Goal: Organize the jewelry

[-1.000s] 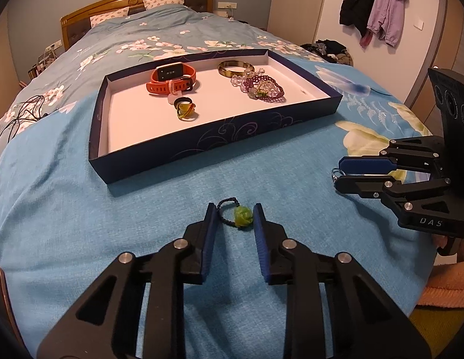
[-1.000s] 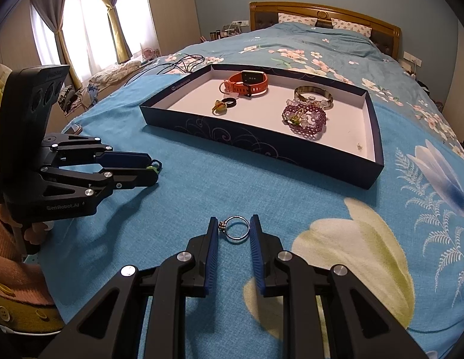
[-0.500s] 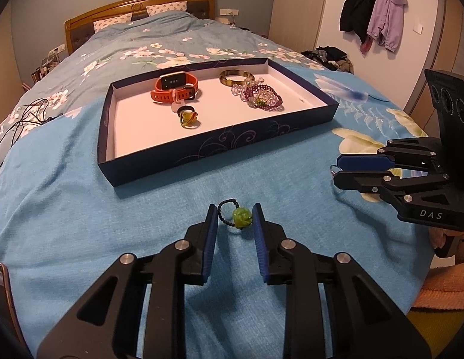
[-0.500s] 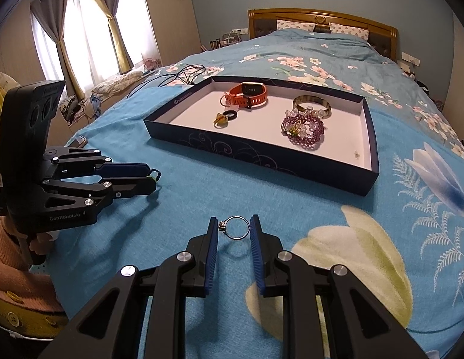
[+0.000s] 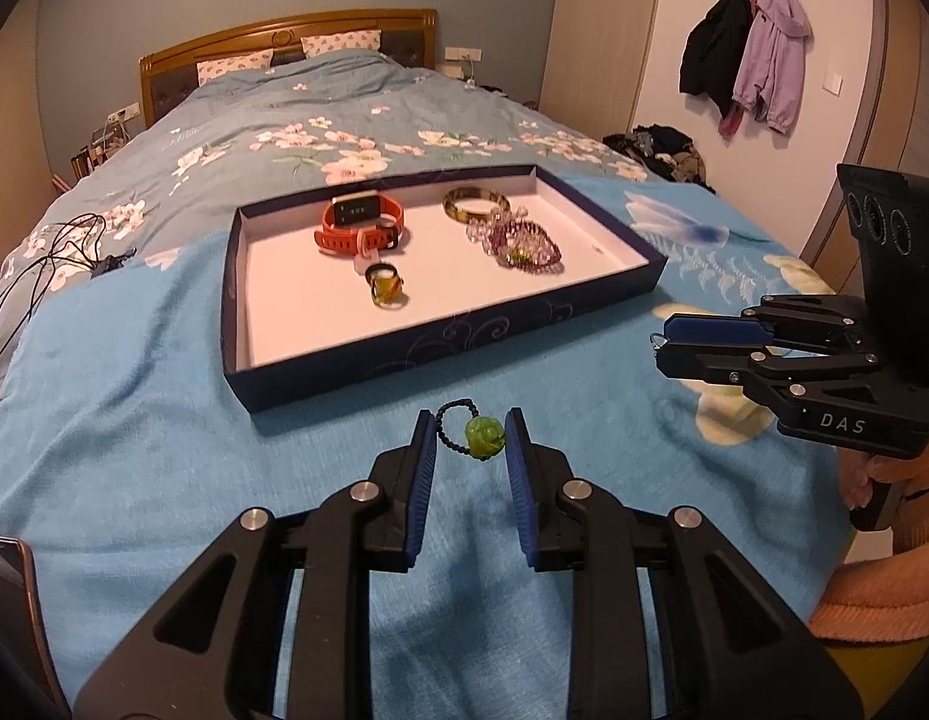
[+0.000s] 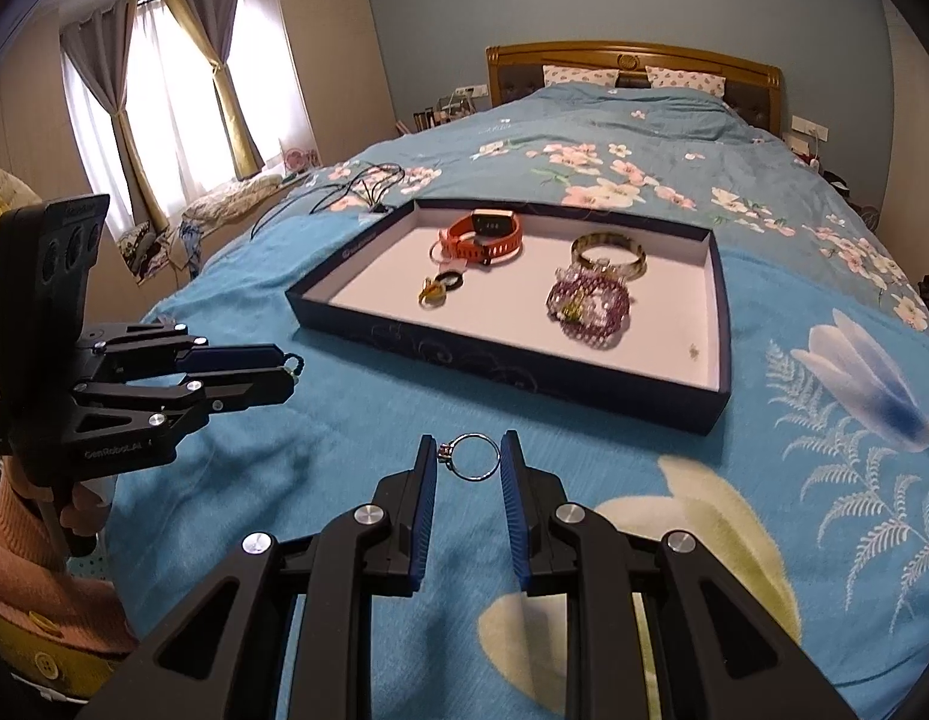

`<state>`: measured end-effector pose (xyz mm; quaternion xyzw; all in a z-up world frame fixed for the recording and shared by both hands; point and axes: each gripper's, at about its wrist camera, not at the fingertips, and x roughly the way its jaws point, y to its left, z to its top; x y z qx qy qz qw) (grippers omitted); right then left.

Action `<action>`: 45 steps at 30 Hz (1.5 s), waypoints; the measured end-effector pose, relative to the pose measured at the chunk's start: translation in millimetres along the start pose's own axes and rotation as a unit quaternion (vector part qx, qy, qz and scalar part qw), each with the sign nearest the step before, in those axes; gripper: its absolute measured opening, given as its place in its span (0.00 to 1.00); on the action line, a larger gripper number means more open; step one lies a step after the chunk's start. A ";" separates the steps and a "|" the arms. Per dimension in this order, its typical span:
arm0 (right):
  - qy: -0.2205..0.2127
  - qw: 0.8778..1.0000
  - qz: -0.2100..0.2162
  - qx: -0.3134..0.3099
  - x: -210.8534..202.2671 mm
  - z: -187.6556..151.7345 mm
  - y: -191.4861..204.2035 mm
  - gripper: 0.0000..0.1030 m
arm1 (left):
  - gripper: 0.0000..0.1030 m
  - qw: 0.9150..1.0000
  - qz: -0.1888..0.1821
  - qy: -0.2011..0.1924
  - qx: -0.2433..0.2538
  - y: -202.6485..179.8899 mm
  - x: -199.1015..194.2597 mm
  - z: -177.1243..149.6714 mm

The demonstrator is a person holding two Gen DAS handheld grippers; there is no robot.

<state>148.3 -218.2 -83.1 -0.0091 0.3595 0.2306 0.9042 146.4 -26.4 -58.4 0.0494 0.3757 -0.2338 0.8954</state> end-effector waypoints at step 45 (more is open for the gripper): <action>-0.070 0.997 0.005 0.026 2.7 54.0 -30.5 0.19 | 0.23 0.999 0.012 -0.046 -0.017 10.4 3.3 48.3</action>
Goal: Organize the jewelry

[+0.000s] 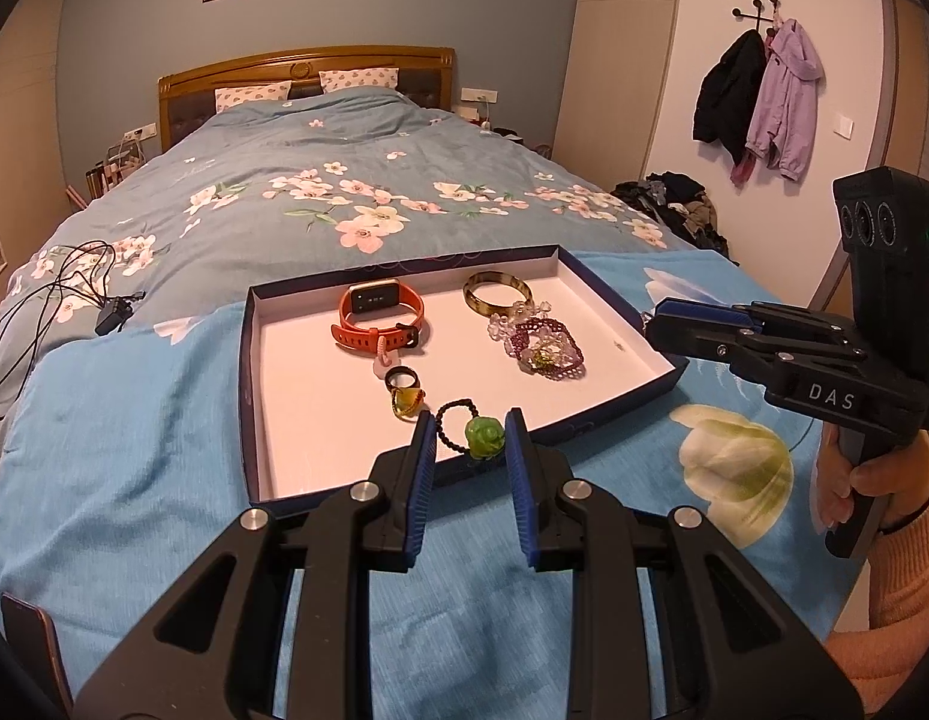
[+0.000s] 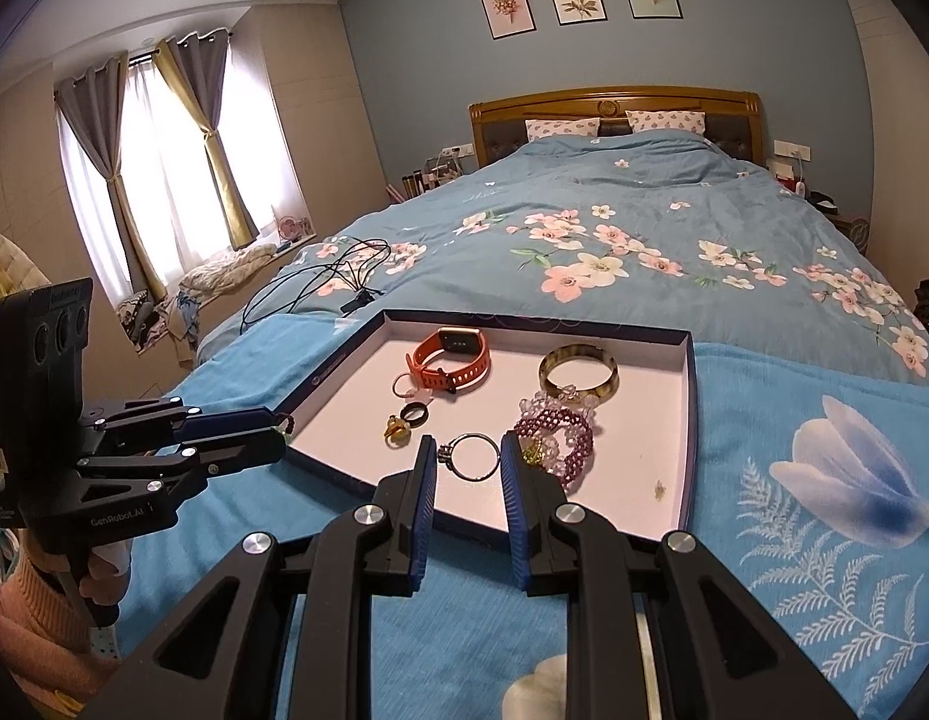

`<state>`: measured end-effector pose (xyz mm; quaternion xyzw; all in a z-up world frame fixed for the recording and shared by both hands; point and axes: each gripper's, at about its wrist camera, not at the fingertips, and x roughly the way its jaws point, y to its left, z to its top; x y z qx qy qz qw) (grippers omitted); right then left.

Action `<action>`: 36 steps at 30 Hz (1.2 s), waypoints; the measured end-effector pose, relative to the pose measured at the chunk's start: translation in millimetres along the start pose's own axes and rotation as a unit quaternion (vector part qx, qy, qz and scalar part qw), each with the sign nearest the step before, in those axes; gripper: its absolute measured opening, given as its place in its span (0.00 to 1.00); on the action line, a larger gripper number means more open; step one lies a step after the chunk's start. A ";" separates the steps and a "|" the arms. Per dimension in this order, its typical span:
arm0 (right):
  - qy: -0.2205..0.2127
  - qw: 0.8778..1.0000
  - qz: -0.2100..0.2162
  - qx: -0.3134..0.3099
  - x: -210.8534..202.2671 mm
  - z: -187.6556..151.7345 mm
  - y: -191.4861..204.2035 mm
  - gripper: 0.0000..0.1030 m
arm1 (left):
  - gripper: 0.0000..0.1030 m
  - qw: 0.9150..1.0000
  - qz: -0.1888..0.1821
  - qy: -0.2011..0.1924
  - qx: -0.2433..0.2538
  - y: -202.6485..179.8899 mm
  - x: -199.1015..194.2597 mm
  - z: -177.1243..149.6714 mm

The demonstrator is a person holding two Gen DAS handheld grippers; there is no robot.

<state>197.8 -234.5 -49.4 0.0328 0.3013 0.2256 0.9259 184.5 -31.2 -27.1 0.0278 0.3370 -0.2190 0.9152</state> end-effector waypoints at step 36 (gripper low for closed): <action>0.021 1.000 -0.012 0.019 39.0 15.9 -21.3 0.19 | 0.23 1.000 0.015 0.014 -0.006 11.7 34.4 16.5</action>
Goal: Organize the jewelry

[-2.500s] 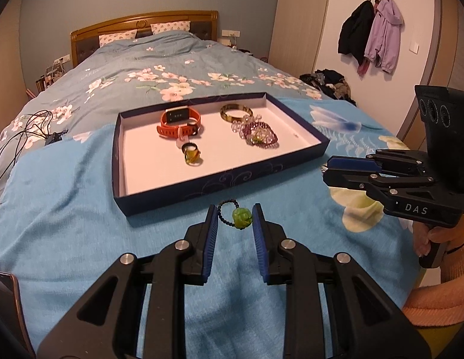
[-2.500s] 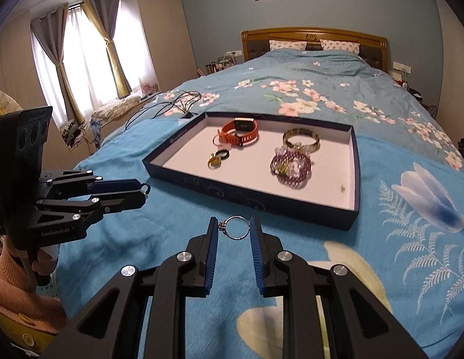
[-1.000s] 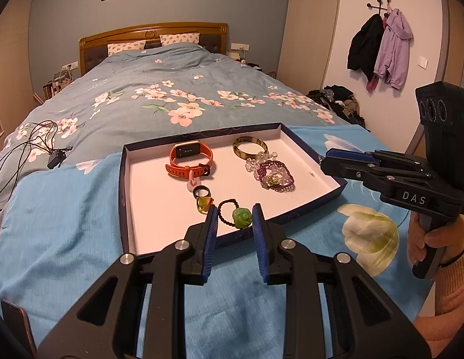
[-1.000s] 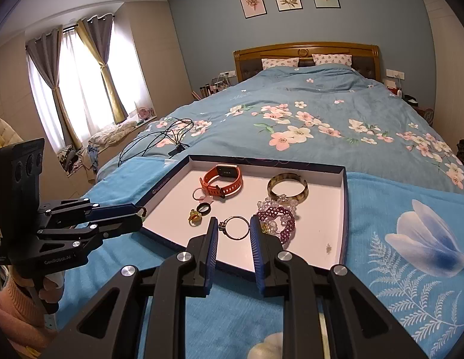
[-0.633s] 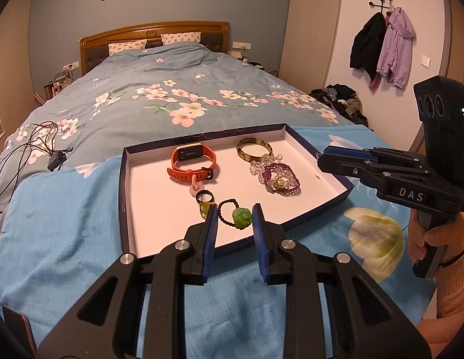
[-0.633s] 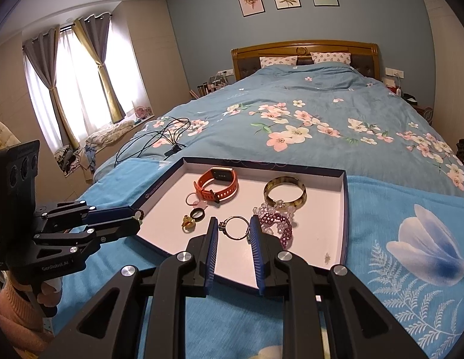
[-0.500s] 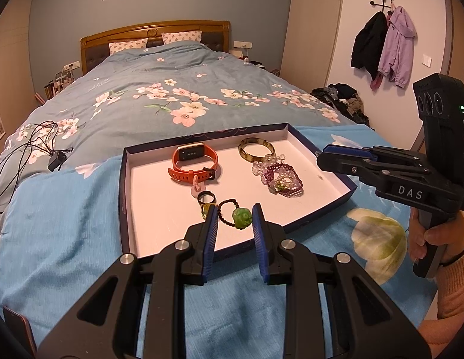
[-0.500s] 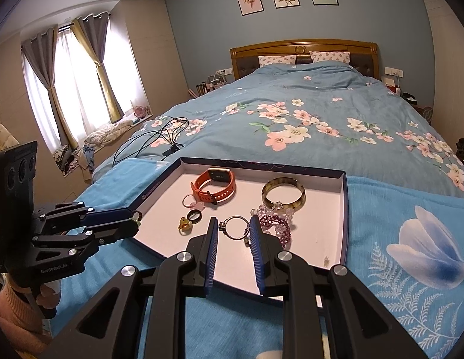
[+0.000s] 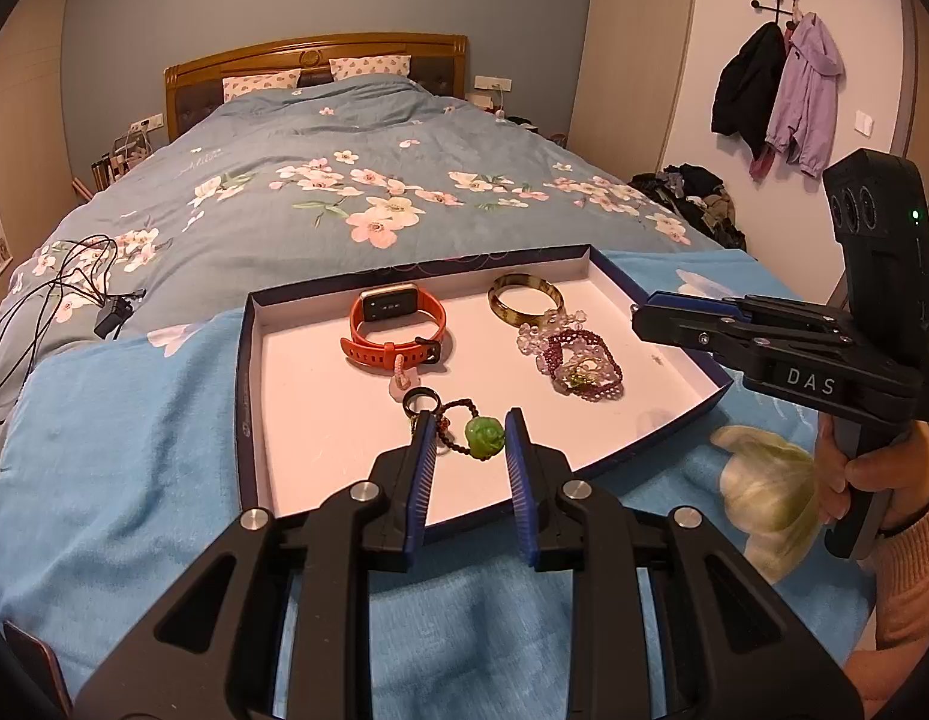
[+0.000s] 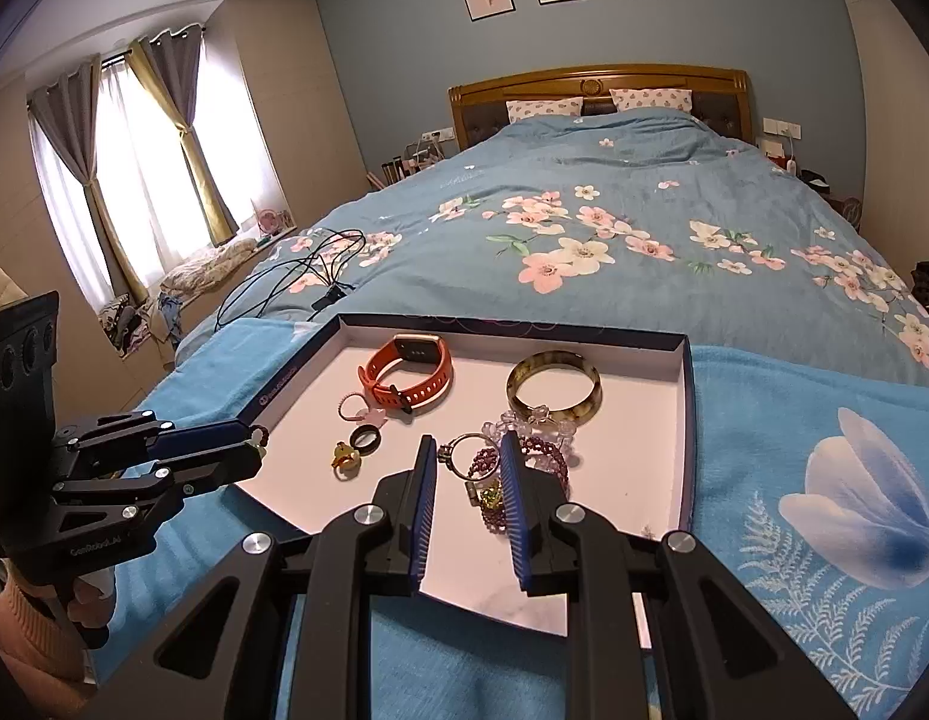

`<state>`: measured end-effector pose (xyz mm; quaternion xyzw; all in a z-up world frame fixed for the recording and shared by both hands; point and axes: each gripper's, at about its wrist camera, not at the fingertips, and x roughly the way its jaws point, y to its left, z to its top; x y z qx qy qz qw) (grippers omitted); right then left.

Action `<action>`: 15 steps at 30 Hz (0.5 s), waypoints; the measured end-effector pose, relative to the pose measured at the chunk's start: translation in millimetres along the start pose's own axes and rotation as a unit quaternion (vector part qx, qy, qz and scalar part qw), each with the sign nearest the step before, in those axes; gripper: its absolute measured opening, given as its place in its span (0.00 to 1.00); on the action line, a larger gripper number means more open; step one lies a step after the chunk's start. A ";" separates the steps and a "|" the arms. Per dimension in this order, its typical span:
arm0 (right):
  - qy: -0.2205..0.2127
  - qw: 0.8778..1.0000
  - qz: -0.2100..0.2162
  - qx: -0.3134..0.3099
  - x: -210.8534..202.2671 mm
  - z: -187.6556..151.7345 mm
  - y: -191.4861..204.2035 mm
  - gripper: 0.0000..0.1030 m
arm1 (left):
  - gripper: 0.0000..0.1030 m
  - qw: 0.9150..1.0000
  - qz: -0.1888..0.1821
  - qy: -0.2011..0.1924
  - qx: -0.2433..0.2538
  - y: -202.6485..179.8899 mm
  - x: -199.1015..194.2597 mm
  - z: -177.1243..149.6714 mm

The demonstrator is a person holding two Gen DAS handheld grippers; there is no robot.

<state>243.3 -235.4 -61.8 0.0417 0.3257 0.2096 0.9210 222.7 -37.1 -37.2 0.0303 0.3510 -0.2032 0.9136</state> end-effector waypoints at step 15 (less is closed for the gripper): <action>0.012 1.000 -0.007 0.002 15.3 5.4 -5.6 0.19 | 0.23 1.000 0.007 0.009 -0.005 3.9 12.5 4.9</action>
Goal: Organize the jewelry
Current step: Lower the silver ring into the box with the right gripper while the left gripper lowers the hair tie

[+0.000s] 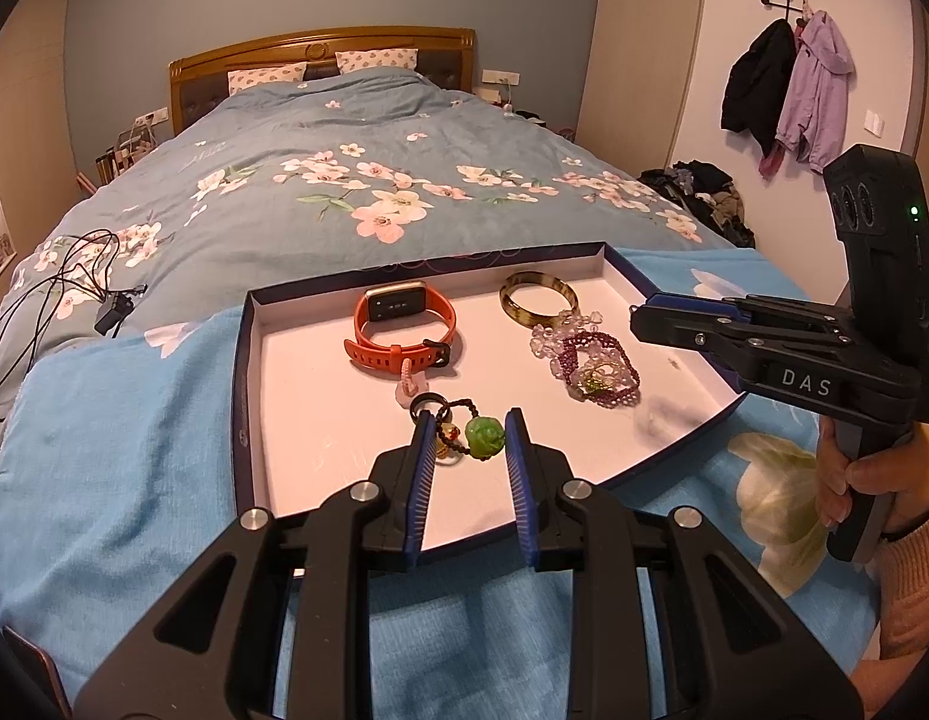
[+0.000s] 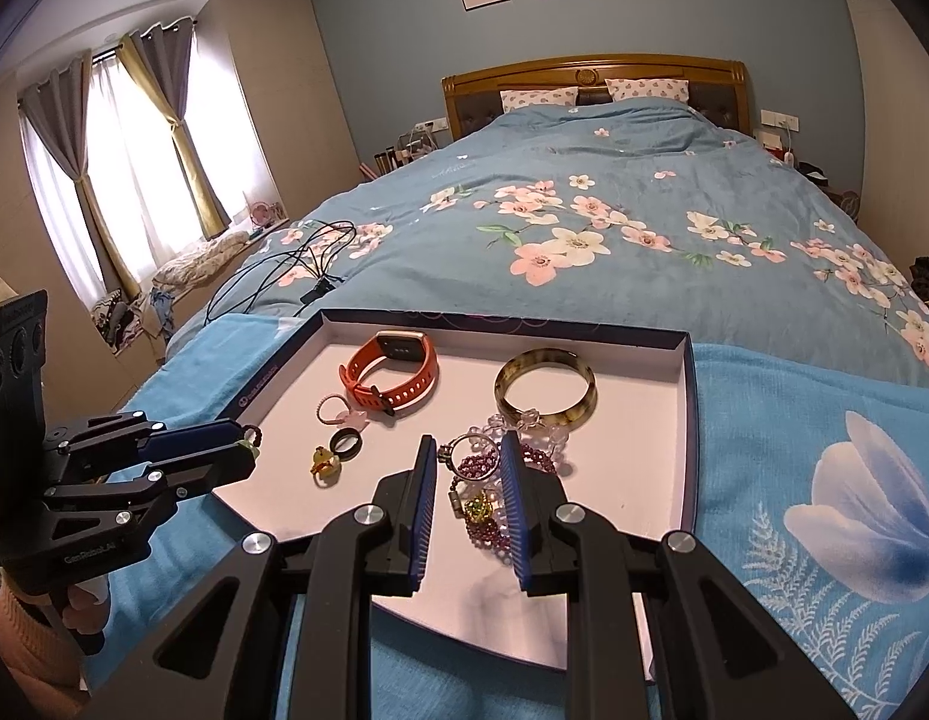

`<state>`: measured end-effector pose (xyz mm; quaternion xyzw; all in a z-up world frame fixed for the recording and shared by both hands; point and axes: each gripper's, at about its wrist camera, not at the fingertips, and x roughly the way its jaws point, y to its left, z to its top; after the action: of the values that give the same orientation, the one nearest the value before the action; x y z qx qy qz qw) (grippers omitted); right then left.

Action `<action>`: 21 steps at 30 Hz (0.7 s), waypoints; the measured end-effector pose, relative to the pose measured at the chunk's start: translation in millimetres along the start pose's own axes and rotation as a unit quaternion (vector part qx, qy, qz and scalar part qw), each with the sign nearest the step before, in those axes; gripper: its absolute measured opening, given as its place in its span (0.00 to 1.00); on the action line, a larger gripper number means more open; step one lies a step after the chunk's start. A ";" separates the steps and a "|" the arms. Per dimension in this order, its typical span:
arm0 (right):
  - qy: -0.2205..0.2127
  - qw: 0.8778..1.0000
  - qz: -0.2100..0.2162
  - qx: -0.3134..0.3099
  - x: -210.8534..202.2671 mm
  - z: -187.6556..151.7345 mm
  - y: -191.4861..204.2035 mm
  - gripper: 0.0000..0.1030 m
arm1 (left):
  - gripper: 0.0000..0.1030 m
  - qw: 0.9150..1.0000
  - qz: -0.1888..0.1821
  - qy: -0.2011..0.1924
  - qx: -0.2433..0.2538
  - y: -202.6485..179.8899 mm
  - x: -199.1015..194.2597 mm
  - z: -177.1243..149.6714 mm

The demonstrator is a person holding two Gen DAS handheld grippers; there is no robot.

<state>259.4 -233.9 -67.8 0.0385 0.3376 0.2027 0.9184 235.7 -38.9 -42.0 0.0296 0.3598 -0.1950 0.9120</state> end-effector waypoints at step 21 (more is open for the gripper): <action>0.021 1.000 -0.001 0.010 15.6 0.5 -9.3 0.19 | 0.23 1.000 0.006 0.017 -0.012 5.4 19.9 1.4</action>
<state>273.7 -236.1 -78.8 0.0434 0.3589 0.1987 0.9109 251.9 -40.9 -54.7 0.0243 0.3773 -0.1846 0.9072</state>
